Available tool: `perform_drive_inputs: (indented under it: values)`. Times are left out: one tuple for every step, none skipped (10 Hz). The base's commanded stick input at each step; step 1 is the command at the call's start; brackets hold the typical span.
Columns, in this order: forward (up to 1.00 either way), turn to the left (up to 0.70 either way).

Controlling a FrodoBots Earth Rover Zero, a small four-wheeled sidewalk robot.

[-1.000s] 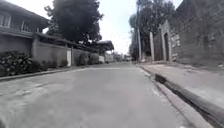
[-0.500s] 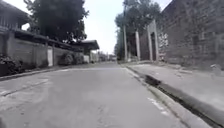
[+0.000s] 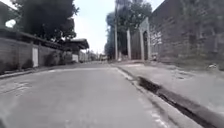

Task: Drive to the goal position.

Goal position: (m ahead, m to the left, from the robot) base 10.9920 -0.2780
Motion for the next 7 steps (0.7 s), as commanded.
perform_drive_inputs:
  values:
    - [1.00, 0.00]
    - [1.00, 0.00]
    - [1.00, 0.00]
    - [1.00, 0.00]
    - [1.00, 0.00]
    - [1.00, 0.00]
    - [1.00, 0.00]
